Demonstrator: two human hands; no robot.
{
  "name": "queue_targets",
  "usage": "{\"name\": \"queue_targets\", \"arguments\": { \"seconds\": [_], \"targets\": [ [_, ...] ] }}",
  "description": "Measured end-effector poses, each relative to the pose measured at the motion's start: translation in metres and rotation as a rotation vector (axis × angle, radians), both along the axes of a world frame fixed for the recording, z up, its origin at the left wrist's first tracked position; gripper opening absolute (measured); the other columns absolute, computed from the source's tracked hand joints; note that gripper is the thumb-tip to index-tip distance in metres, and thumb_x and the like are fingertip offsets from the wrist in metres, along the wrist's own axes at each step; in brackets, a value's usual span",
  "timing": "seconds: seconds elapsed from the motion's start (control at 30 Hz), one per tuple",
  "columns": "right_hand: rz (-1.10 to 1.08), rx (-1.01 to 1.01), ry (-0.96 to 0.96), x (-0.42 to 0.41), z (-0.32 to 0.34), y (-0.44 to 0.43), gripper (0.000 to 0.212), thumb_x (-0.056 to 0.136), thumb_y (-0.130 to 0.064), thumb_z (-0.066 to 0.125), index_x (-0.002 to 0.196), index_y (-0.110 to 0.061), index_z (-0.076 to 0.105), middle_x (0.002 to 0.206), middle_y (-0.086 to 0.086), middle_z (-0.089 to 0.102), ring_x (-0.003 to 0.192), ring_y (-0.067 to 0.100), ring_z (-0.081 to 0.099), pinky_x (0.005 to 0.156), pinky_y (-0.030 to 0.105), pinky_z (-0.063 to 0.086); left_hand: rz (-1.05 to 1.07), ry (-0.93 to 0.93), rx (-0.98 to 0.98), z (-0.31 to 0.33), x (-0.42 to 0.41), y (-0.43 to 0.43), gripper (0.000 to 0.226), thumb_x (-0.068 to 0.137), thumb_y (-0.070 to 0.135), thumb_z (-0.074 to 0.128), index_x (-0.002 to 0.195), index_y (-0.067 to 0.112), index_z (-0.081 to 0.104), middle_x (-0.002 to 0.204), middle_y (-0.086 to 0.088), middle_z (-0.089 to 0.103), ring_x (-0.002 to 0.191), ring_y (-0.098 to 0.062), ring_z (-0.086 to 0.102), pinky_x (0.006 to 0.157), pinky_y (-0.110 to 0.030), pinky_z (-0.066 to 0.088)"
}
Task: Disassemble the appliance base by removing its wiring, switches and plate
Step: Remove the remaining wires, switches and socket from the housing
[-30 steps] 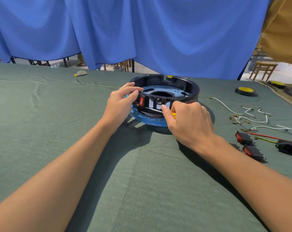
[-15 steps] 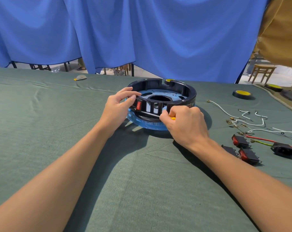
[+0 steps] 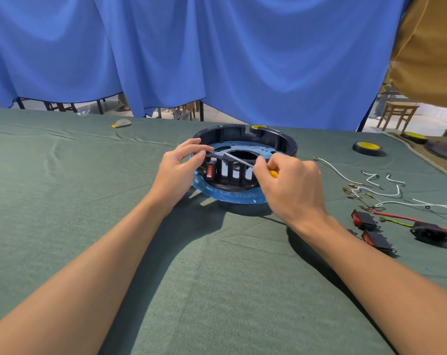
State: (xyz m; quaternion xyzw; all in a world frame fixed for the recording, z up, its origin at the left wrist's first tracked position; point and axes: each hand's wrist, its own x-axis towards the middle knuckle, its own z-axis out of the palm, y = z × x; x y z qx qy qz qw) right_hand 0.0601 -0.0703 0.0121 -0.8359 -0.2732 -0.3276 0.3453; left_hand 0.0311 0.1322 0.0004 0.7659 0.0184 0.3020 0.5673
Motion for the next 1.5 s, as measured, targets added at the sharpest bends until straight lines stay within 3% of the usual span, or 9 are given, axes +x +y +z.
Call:
{"name": "queue_targets", "arguments": {
  "seconds": [0.1, 0.4, 0.6, 0.7, 0.83, 0.93, 1.03, 1.17, 1.5],
  "targets": [
    [-0.001, -0.102, -0.067, -0.007, 0.003, 0.007, 0.049, 0.093, -0.035, 0.056, 0.052, -0.018, 0.036, 0.041, -0.01, 0.027, 0.039, 0.013, 0.031, 0.046, 0.026, 0.022, -0.003, -0.003, 0.012, -0.001, 0.0, 0.0, 0.037, 0.095, 0.016, 0.055, 0.081, 0.044, 0.074, 0.132, 0.007, 0.056, 0.127, -0.012, 0.049, 0.11, -0.047, 0.036],
    [-0.038, -0.264, -0.094, -0.017, 0.004, 0.003, 0.035, 0.079, -0.04, 0.048, 0.053, -0.018, 0.041, 0.046, -0.002, 0.041, 0.05, 0.03, 0.045, 0.053, 0.029, 0.037, 0.064, 0.022, 0.139, 0.003, -0.003, -0.002, 0.026, 0.097, 0.021, 0.053, 0.098, 0.041, 0.07, 0.139, 0.009, 0.052, 0.131, -0.008, 0.044, 0.112, -0.042, 0.033],
    [-0.055, -0.155, -0.011, -0.008, 0.015, -0.015, 0.037, 0.084, -0.036, 0.052, 0.056, -0.011, 0.053, 0.048, 0.005, 0.048, 0.052, 0.031, 0.05, 0.053, 0.03, 0.042, 0.262, 0.003, 0.326, 0.0, -0.005, -0.011, 0.029, 0.099, 0.024, 0.05, 0.125, 0.014, 0.06, 0.13, 0.004, 0.056, 0.107, -0.009, 0.056, 0.098, -0.029, 0.043],
    [-0.041, -0.109, 0.02, -0.003, 0.022, -0.029, 0.037, 0.083, -0.035, 0.054, 0.056, -0.008, 0.054, 0.049, 0.01, 0.05, 0.055, 0.035, 0.05, 0.052, 0.031, 0.039, 0.398, -0.005, 0.324, -0.001, -0.006, -0.014, 0.021, 0.099, 0.027, 0.048, 0.113, 0.014, 0.058, 0.115, 0.002, 0.054, 0.09, -0.013, 0.055, 0.082, -0.032, 0.044],
    [-0.041, -0.141, -0.016, 0.0, 0.024, -0.055, 0.037, 0.085, -0.037, 0.055, 0.056, -0.014, 0.055, 0.05, 0.009, 0.053, 0.056, 0.035, 0.052, 0.054, 0.033, 0.041, 0.661, 0.089, 0.35, 0.0, -0.012, -0.019, 0.029, 0.089, 0.031, 0.048, 0.063, 0.019, 0.049, 0.065, 0.004, 0.052, 0.058, -0.015, 0.045, 0.056, -0.028, 0.028],
    [-0.078, -0.188, -0.036, 0.005, 0.023, -0.076, 0.038, 0.087, -0.038, 0.055, 0.058, -0.014, 0.057, 0.053, 0.008, 0.056, 0.057, 0.034, 0.053, 0.055, 0.036, 0.044, 0.561, 0.055, 0.568, 0.003, -0.021, -0.032, 0.042, 0.08, 0.032, 0.042, 0.043, 0.014, 0.033, 0.04, 0.004, 0.031, 0.042, -0.016, 0.031, 0.049, -0.026, 0.021],
    [-0.132, -0.102, -0.031, 0.009, 0.018, -0.095, 0.042, 0.088, -0.037, 0.055, 0.053, -0.014, 0.052, 0.048, 0.007, 0.051, 0.054, 0.033, 0.05, 0.055, 0.037, 0.043, 0.361, -0.071, 0.983, 0.003, -0.025, -0.052, 0.043, 0.079, 0.037, 0.031, 0.043, 0.015, 0.024, 0.038, 0.001, 0.029, 0.04, -0.024, 0.031, 0.048, -0.025, 0.024],
    [-0.185, -0.007, 0.012, 0.01, 0.008, -0.11, 0.044, 0.082, -0.041, 0.046, 0.052, -0.009, 0.053, 0.049, 0.009, 0.053, 0.056, 0.033, 0.051, 0.058, 0.038, 0.044, 0.304, -0.061, 1.196, 0.001, -0.026, -0.063, 0.044, 0.079, 0.041, 0.021, 0.046, 0.015, 0.032, 0.04, 0.001, 0.033, 0.043, -0.025, 0.035, 0.051, -0.026, 0.021],
    [-0.247, 0.097, 0.157, 0.015, 0.008, -0.121, 0.043, 0.087, -0.033, 0.052, 0.053, -0.005, 0.052, 0.052, 0.013, 0.052, 0.064, 0.036, 0.052, 0.065, 0.044, 0.048, 0.247, -0.077, 1.071, 0.003, -0.033, -0.068, 0.039, 0.08, 0.041, 0.025, 0.048, 0.019, 0.019, 0.04, 0.003, 0.021, 0.043, -0.026, 0.027, 0.05, -0.029, 0.026]
  ]
}}
